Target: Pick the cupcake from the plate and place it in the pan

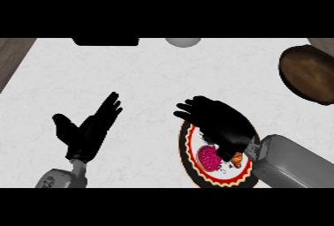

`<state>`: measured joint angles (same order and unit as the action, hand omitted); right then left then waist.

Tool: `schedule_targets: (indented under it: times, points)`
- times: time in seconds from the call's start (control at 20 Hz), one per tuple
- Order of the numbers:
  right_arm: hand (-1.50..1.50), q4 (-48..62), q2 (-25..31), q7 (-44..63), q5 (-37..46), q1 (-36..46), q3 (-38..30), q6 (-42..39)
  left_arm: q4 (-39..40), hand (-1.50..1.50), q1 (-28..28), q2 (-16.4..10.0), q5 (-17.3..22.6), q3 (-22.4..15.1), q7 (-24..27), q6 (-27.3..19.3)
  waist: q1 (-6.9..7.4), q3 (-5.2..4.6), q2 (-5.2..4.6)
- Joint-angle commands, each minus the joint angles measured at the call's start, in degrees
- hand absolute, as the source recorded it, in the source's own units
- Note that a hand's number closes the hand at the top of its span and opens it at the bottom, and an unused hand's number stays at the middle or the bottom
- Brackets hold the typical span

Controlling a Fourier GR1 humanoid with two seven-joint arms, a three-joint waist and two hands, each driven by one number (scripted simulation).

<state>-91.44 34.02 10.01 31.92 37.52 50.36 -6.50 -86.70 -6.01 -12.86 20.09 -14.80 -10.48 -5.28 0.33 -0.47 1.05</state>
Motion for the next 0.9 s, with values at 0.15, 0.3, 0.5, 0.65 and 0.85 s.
schedule_targets:
  times: [0.15, 0.3, 0.5, 0.65, 0.85]
  points:
    - [-1.5, -1.7, -5.7, 23.1, 8.6, 6.9, 11.5, -22.5, 0.1, 0.0, 1.3, 0.1, 0.1, 0.1, 1.5, 1.0, 0.07, 0.02, -0.05]
    - [-1.5, -0.3, -11.0, 31.6, 7.6, 5.5, 16.0, -32.8, -0.1, 0.0, 0.6, -1.4, 0.8, 1.4, 0.0, 1.5, -0.2, 0.04, -0.12]
    - [-1.5, -1.1, -19.3, 44.1, 4.5, 3.5, 16.0, -45.0, 0.8, 0.0, -0.2, -0.5, 0.1, 1.3, 0.9, 1.3, -1.29, 0.25, -0.39]
    - [-1.5, 1.5, -24.9, 51.3, 3.9, 0.9, 14.5, -49.5, -2.3, 0.0, 0.0, -1.0, 1.3, 1.8, -1.6, 1.4, -0.8, 0.35, -0.49]
    - [-1.5, 1.7, -30.0, 56.9, 7.0, -5.9, 15.4, -48.5, 0.2, 0.0, 2.0, 1.8, -1.9, -0.5, 2.5, 0.3, -1.16, 0.38, -0.68]
